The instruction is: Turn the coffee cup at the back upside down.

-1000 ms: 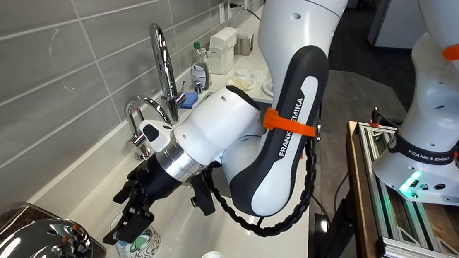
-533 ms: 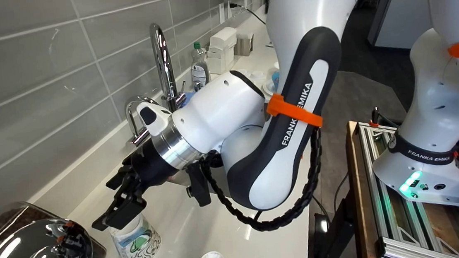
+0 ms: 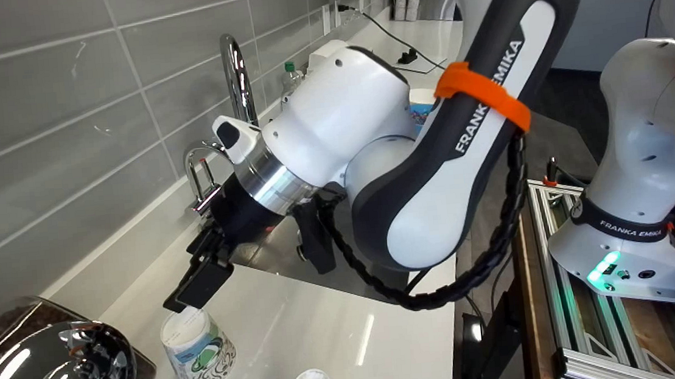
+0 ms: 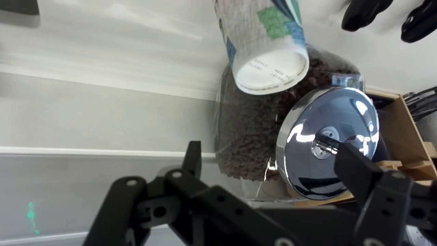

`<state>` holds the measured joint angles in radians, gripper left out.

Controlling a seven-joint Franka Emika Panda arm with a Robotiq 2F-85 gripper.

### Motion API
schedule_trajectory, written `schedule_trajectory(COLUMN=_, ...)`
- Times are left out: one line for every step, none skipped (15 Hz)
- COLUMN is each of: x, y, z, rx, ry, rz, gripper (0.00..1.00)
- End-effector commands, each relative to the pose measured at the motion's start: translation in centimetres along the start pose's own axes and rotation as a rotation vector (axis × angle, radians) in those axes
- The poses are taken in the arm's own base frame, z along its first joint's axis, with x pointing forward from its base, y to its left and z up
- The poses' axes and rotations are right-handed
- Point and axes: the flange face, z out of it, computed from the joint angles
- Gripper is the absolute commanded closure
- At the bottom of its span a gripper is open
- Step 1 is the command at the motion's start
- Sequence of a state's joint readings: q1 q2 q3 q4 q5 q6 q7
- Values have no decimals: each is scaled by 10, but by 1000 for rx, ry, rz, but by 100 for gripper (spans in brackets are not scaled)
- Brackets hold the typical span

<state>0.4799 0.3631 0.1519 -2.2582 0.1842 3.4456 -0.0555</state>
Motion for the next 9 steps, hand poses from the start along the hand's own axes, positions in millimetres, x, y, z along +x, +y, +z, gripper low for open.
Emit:
schedule_trajectory(x=-3, y=-1, z=-34, rx=-16, ry=-130, rz=39, gripper=0)
schedule_trajectory(x=-1, y=-1, z=-40, rx=-17, ry=-160, rz=42, gripper=0)
schedule_trajectory(x=0, y=-3, z=-46, rx=-13, ry=-190, rz=37, gripper=0)
schedule_trajectory(x=2, y=-4, z=-51, rx=-13, ry=-222, rz=31, gripper=0)
schedule_trajectory(x=3, y=-4, z=-55, rx=-16, ry=-255, rz=29, gripper=0)
schedule_trajectory(x=4, y=-7, z=-59, rx=-17, ry=-284, rz=25, gripper=0)
schedule_trajectory(x=6, y=-10, z=-63, rx=-22, ry=-311, rz=18, gripper=0)
schedule_trajectory(x=9, y=-15, z=-69, rx=-25, ry=-336, rz=10, gripper=0)
schedule_trajectory(x=12, y=-20, z=-74, rx=-33, ry=-356, rz=4, gripper=0)
